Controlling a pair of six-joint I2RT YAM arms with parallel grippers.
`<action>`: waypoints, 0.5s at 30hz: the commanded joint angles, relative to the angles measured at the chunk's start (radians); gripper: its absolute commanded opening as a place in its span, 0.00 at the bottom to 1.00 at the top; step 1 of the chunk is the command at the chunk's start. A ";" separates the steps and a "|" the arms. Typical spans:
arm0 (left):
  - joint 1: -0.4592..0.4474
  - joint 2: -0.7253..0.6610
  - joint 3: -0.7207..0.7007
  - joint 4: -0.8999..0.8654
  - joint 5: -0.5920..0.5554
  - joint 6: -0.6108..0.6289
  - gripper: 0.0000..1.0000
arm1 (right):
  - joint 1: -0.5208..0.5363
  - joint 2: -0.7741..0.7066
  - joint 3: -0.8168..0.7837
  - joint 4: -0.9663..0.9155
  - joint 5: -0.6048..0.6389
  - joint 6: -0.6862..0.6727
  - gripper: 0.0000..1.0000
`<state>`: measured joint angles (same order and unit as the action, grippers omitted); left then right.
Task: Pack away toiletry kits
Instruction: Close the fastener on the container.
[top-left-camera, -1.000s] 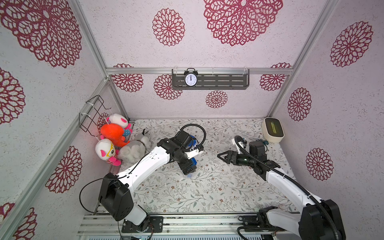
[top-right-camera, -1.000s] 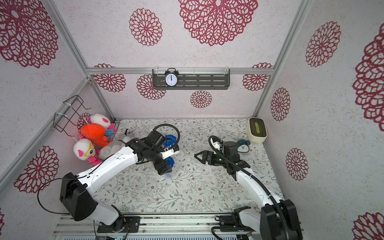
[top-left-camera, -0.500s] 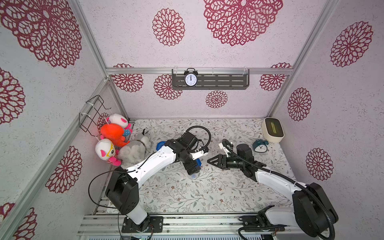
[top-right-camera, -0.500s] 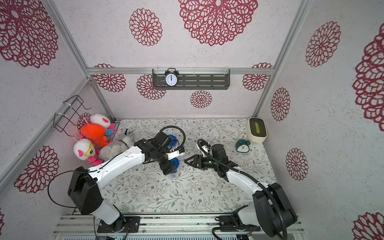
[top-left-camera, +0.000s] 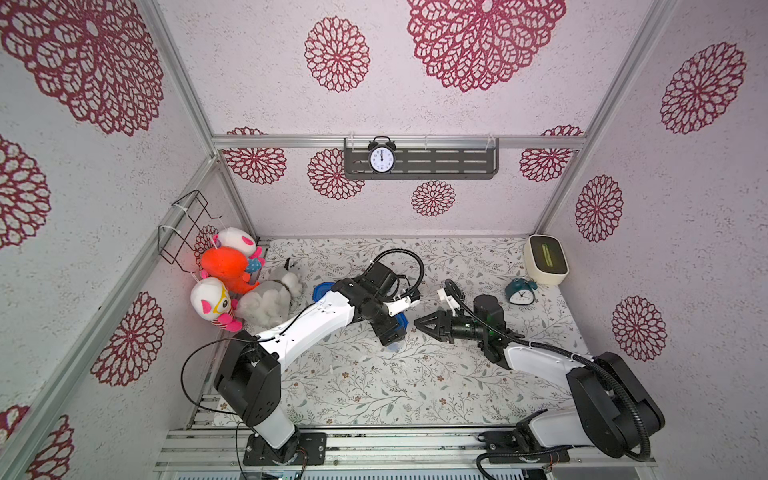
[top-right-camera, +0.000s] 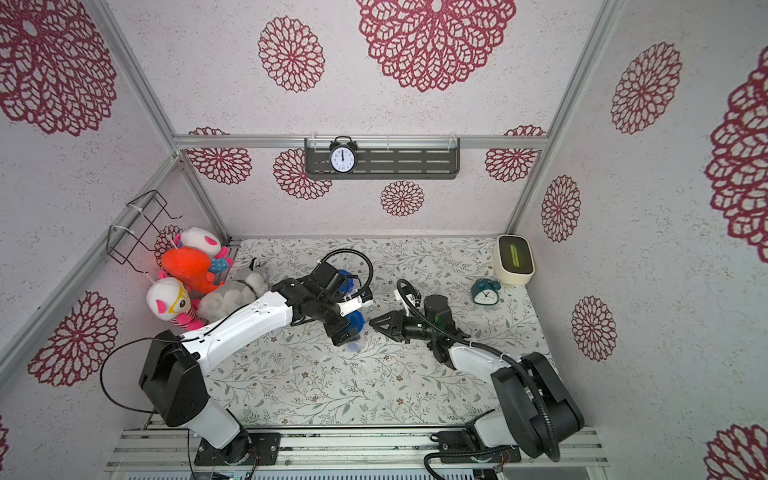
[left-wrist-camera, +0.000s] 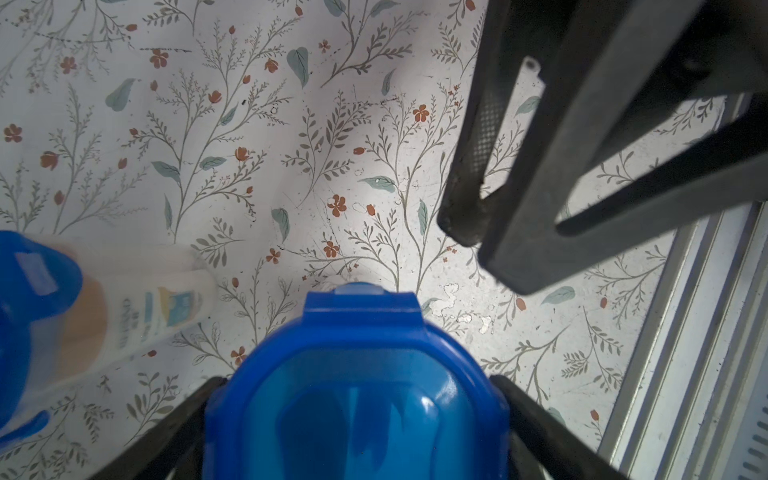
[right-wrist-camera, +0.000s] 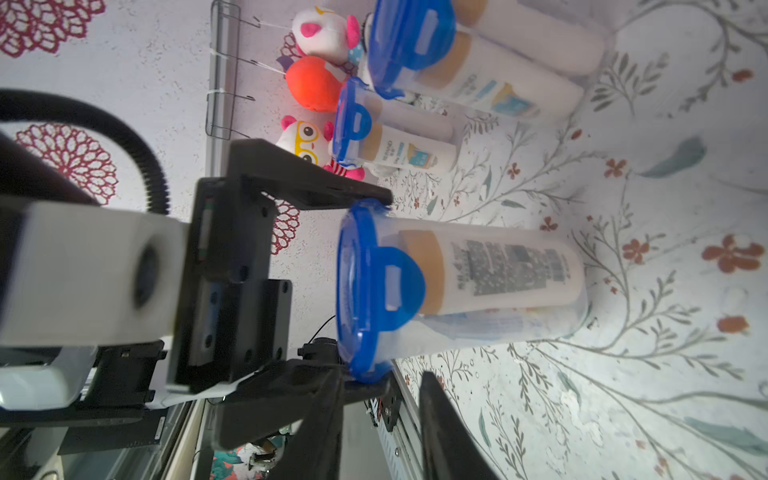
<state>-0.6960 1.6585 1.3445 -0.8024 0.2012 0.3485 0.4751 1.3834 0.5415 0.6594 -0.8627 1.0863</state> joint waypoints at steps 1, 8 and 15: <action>-0.012 0.016 0.037 0.045 0.026 0.005 0.98 | 0.007 -0.031 -0.003 0.107 -0.032 0.063 0.26; -0.014 0.025 0.044 0.081 0.038 -0.016 0.98 | 0.025 0.036 -0.006 0.218 -0.041 0.149 0.11; -0.016 0.042 0.059 0.085 0.044 -0.017 0.98 | 0.047 0.113 0.006 0.335 -0.038 0.223 0.03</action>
<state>-0.6979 1.6970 1.3621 -0.7696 0.2199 0.3313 0.5121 1.4853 0.5323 0.8963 -0.8867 1.2720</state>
